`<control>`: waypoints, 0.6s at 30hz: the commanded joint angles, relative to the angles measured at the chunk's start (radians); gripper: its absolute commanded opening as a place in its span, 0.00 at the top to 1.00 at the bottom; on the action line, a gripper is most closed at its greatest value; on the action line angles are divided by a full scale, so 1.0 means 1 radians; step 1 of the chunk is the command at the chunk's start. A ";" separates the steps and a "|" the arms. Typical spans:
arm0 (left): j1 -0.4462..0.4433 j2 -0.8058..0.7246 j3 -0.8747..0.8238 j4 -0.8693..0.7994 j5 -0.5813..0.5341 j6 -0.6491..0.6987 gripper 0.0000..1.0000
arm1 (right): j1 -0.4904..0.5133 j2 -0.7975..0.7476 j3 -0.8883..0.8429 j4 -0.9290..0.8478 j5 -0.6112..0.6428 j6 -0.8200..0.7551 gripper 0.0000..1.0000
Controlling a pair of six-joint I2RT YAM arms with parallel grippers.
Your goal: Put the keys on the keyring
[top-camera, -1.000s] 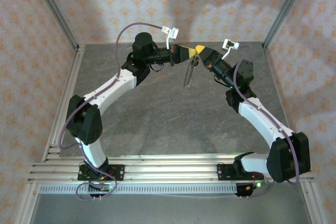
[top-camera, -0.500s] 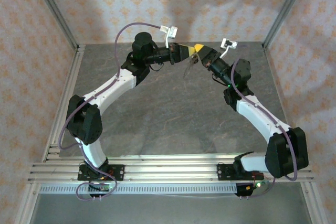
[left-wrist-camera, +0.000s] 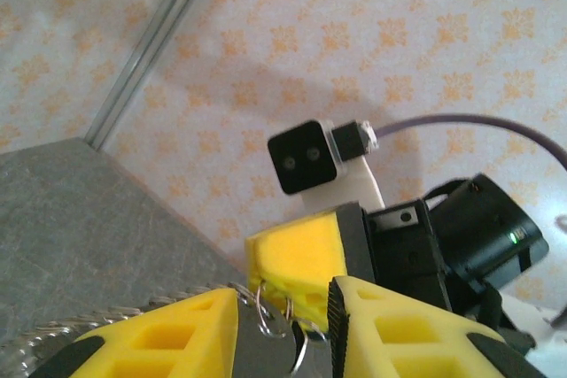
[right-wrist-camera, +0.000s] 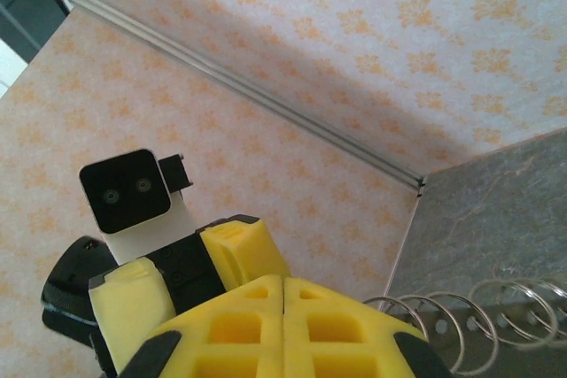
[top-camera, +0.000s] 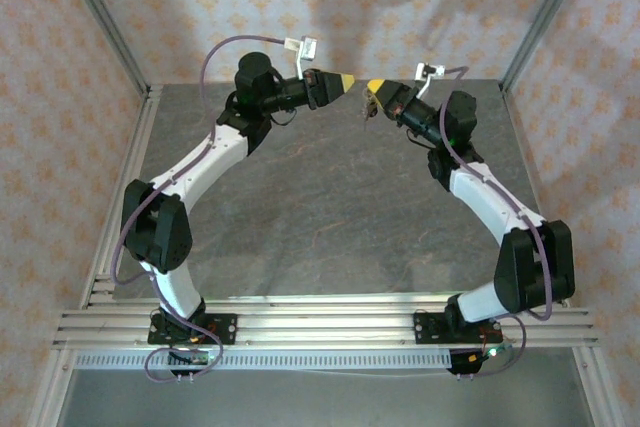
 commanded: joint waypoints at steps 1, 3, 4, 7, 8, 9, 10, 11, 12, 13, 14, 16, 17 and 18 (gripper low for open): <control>0.027 0.012 0.076 -0.078 0.088 0.074 0.66 | -0.012 0.016 0.083 -0.007 -0.120 -0.044 1.00; 0.037 0.030 0.100 -0.107 0.124 0.088 0.65 | -0.014 0.036 0.119 -0.043 -0.164 -0.071 1.00; 0.041 0.040 0.112 -0.109 0.150 0.089 0.64 | -0.017 0.048 0.139 -0.060 -0.184 -0.083 1.00; 0.042 0.069 0.166 -0.177 0.224 0.139 0.62 | -0.016 0.082 0.184 -0.080 -0.240 -0.096 1.00; 0.042 0.079 0.185 -0.206 0.244 0.155 0.62 | -0.017 0.094 0.198 -0.080 -0.260 -0.096 1.00; 0.042 0.087 0.200 -0.232 0.267 0.170 0.62 | -0.017 0.101 0.207 -0.080 -0.273 -0.097 1.00; 0.042 0.093 0.216 -0.264 0.284 0.191 0.62 | -0.016 0.107 0.215 -0.082 -0.282 -0.098 1.00; 0.041 0.096 0.230 -0.302 0.293 0.217 0.63 | -0.017 0.112 0.222 -0.087 -0.287 -0.103 1.00; 0.042 0.098 0.238 -0.330 0.299 0.239 0.63 | -0.016 0.116 0.227 -0.097 -0.290 -0.110 1.00; 0.042 0.098 0.244 -0.351 0.303 0.255 0.64 | -0.016 0.118 0.233 -0.106 -0.292 -0.116 1.00; 0.041 0.097 0.248 -0.363 0.304 0.264 0.64 | -0.016 0.120 0.237 -0.108 -0.294 -0.118 1.00; 0.041 0.099 0.254 -0.374 0.307 0.273 0.66 | -0.016 0.125 0.243 -0.110 -0.296 -0.118 1.00; 0.042 0.101 0.255 -0.373 0.309 0.274 0.67 | -0.017 0.127 0.245 -0.110 -0.297 -0.118 1.00; 0.040 0.105 0.258 -0.374 0.310 0.273 0.68 | -0.016 0.129 0.245 -0.110 -0.296 -0.119 1.00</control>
